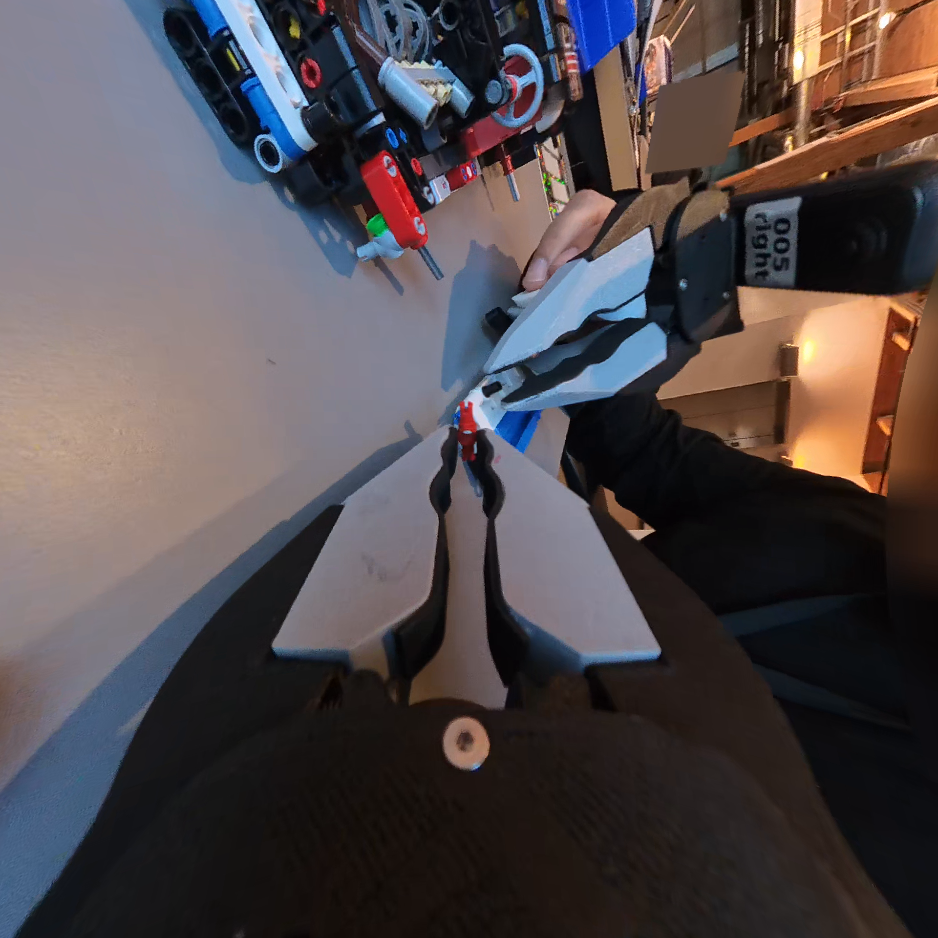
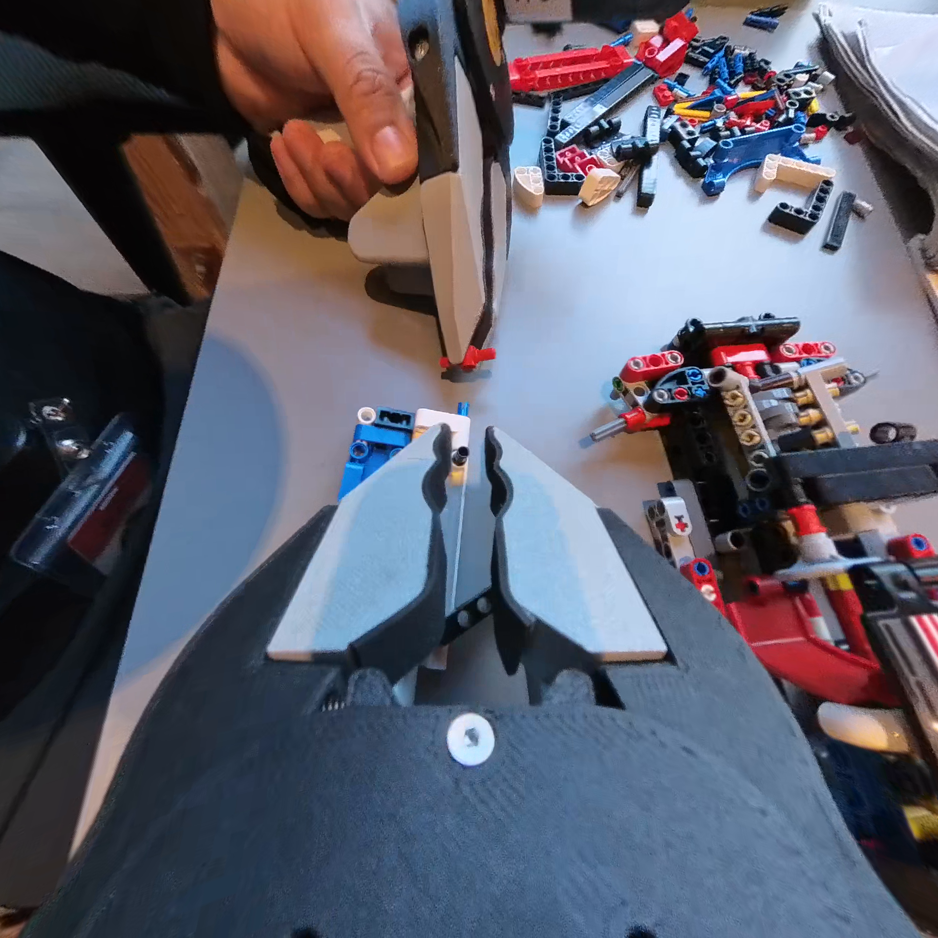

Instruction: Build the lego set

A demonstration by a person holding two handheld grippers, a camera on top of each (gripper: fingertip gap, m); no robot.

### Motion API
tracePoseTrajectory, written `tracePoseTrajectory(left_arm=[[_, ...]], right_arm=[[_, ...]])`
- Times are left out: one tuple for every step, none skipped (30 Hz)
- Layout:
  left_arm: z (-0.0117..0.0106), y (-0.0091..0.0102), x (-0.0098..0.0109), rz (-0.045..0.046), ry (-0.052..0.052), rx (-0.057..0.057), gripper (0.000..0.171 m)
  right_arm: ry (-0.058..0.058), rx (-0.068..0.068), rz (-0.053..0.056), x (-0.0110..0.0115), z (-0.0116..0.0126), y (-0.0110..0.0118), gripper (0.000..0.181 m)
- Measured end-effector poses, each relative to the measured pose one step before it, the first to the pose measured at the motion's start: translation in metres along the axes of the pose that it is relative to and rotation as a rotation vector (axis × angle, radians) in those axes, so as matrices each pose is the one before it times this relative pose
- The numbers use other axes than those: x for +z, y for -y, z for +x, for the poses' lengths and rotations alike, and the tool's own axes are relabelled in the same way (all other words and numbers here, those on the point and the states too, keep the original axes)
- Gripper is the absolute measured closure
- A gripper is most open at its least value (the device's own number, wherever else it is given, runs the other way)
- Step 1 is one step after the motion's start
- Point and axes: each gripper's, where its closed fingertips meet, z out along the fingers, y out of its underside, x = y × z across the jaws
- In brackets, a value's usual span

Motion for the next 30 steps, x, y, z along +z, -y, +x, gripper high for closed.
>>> tracePoseTrajectory(left_arm=[[0.00036,-0.00038,0.00039,-0.00418,-0.0053,-0.0033,0.167],[-0.0001,-0.00041,0.00039,-0.00314,0.0012,0.0005,0.167],[0.00003,-0.00077,0.00056,-0.00459,0.0028,0.0045,0.167],[0.00021,-0.00113,0.00076,-0.0071,0.0019,0.0057,0.167],[0.00012,-0.00102,0.00071,-0.00648,0.003,0.0043,0.167],[-0.00007,-0.00053,0.00065,-0.00321,0.0027,0.0026,0.167],[0.00012,-0.00022,0.00034,-0.00169,-0.0009,-0.0008,0.167],[0.00031,-0.00021,0.00029,-0.00108,-0.0041,-0.0052,0.167],[0.00032,0.00011,0.0001,0.00118,-0.0064,-0.0078,0.167],[0.00022,0.00011,0.00017,0.00047,-0.007,-0.0098,0.167],[0.00031,-0.00002,0.00007,-0.00169,-0.0081,-0.0109,0.167],[-0.0004,0.0,0.00003,-0.00187,-0.0046,-0.0114,0.167],[-0.00049,0.00017,-0.00004,-0.0003,-0.0004,-0.0076,0.167],[-0.0003,0.0,-0.00007,-0.00055,0.0,-0.0026,0.168],[-0.00007,-0.00025,0.00001,-0.00107,0.0008,0.0002,0.167],[-0.00015,-0.00002,-0.00018,0.00098,0.0014,0.0003,0.167],[0.00006,0.00021,-0.00024,0.00207,-0.0011,-0.0002,0.167],[0.00022,0.0004,-0.00027,0.00278,-0.0024,-0.0007,0.167],[0.00017,0.00043,-0.00033,0.00358,-0.002,-0.0011,0.167],[0.00011,0.00027,-0.00034,0.00338,-0.0009,0.0014,0.167],[0.00036,0.00028,-0.00039,0.00327,-0.0005,0.0031,0.167],[0.00027,-0.00013,-0.00039,0.00276,-0.0015,0.0003,0.167],[0.00063,-0.0008,-0.00009,0.00026,-0.0051,-0.0046,0.167],[0.00066,-0.00123,-0.0001,-0.00119,-0.0052,-0.005,0.167],[0.00064,-0.00138,-0.00022,0.0,-0.0034,-0.0047,0.167],[0.00062,-0.00158,-0.00022,0.00047,-0.0043,-0.0064,0.167],[0.00056,-0.00176,-0.00027,-0.00112,-0.0047,-0.0078,0.167],[0.0007,-0.00164,-0.00046,-0.00006,-0.0055,-0.0064,0.167],[-0.00002,-0.00119,-0.00064,-0.00058,-0.0016,-0.0052,0.167],[-0.00022,-0.00081,-0.00054,-0.00024,0.0002,-0.0041,0.167]], right_arm=[[0.0151,0.0291,0.0131,-0.00148,0.00057,0.0012,0.169],[0.0188,0.0317,0.0123,-0.00128,0.00001,0.00126,0.167],[0.0211,0.0318,0.0108,-0.0009,-0.00036,0.00126,0.164],[0.019,0.0289,0.0077,-0.00035,-0.00056,0.00098,0.16],[0.0142,0.0217,0.0019,0.00019,-0.00063,0.00034,0.155],[0.0065,0.0129,-0.0045,0.00083,-0.00055,-0.00048,0.152],[-0.0015,0.005,-0.0088,0.00149,-0.00033,-0.00088,0.151],[-0.0073,0.0007,-0.0125,0.00211,0.00003,-0.00107,0.149],[-0.0042,0.0003,-0.0156,0.00266,-0.00075,-0.00126,0.149],[-0.003,0.0028,-0.0172,0.00311,-0.0007,-0.00129,0.149],[-0.0005,0.0048,-0.0196,0.00317,-0.00073,-0.00164,0.149],[0.0016,0.0051,-0.0173,0.00266,-0.00086,-0.00143,0.149],[0.0031,0.0039,-0.0114,0.00167,-0.00105,-0.00089,0.148],[0.0034,0.0001,-0.0047,0.00023,-0.00099,-0.00046,0.148],[0.0012,-0.0026,0.0033,-0.00142,-0.00054,0.00017,0.149],[0.0016,0.0009,0.0125,-0.00287,-0.00006,0.0013,0.149],[0.0062,0.0098,0.0205,-0.00368,-0.00009,0.00276,0.149],[0.0145,0.0168,0.0256,-0.00383,-0.00109,0.00408,0.15],[0.0226,0.017,0.025,-0.00323,-0.00283,0.00453,0.15],[0.0202,0.0098,0.0169,-0.00176,-0.00351,0.00381,0.15],[0.0099,-0.0053,0.0027,0.0001,-0.00334,0.00177,0.151],[-0.0062,-0.0191,-0.0139,0.0021,-0.00188,-0.00081,0.151],[-0.0225,-0.0255,-0.0268,0.00344,0.00027,-0.00317,0.151],[-0.0255,-0.0255,-0.0321,0.00416,0.00077,-0.00433,0.151],[-0.0172,-0.0217,-0.0317,0.00408,-0.00038,-0.0044,0.151],[-0.0124,-0.0175,-0.0239,0.00323,-0.00085,-0.00296,0.151],[-0.0082,-0.0145,-0.0097,0.00211,-0.00124,-0.00051,0.152],[-0.0002,-0.0094,-0.003,0.00145,-0.00182,0.00074,0.153],[-0.0027,-0.0034,-0.0016,0.00113,-0.00042,0.00108,0.153],[-0.0028,-0.001,-0.0035,0.00085,0.0001,0.0008,0.153]])
